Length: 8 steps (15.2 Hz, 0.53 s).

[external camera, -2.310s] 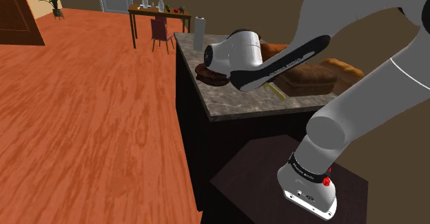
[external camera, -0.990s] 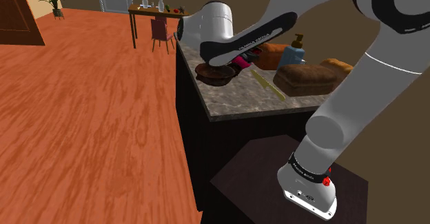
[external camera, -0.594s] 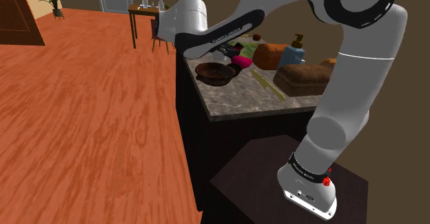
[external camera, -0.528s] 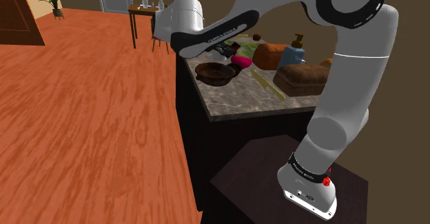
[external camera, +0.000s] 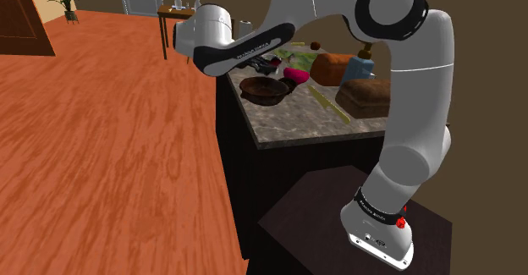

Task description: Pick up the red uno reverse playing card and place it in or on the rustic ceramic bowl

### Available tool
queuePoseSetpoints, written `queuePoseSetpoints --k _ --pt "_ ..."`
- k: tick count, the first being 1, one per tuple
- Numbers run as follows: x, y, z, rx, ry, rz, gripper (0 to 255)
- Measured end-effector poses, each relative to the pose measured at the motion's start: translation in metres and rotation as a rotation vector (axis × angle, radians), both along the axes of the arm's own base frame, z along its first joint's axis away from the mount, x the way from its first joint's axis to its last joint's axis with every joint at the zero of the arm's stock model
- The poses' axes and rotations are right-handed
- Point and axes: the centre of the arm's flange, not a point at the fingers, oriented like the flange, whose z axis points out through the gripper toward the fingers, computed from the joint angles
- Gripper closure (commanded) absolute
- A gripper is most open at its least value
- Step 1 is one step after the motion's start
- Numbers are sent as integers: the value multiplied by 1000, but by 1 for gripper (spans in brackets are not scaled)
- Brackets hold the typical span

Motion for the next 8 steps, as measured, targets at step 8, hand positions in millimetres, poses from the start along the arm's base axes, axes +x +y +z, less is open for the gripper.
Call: queuePoseSetpoints --k 8 --pt "0 0 -37 0 0 0 255"
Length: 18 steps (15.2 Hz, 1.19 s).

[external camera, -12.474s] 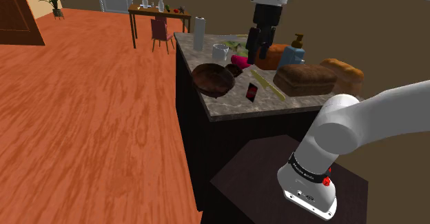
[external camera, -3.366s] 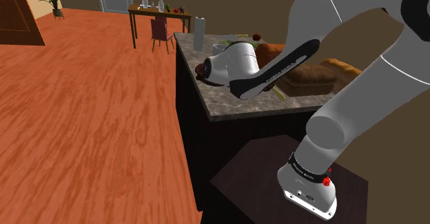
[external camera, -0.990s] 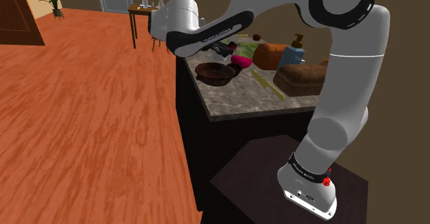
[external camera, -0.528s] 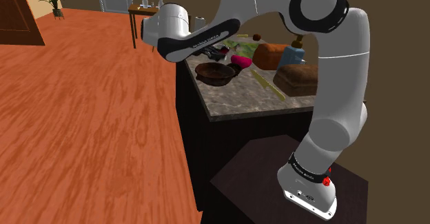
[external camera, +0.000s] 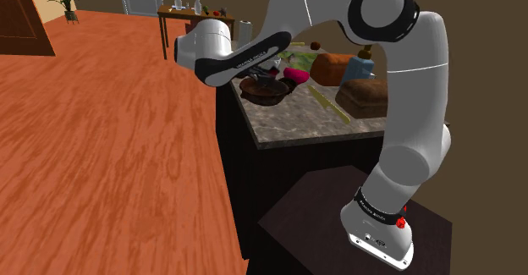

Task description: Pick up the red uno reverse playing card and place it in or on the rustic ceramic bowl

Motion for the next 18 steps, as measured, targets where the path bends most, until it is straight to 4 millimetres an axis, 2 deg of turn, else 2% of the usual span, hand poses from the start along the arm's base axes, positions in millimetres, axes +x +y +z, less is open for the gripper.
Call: queuePoseSetpoints --k 6,7,13,18 --pt "0 0 -2 0 0 0 255" --pt "0 0 -2 0 0 0 0" --pt "0 0 -2 0 0 0 0" --pt "15 40 10 0 -1 1 0"
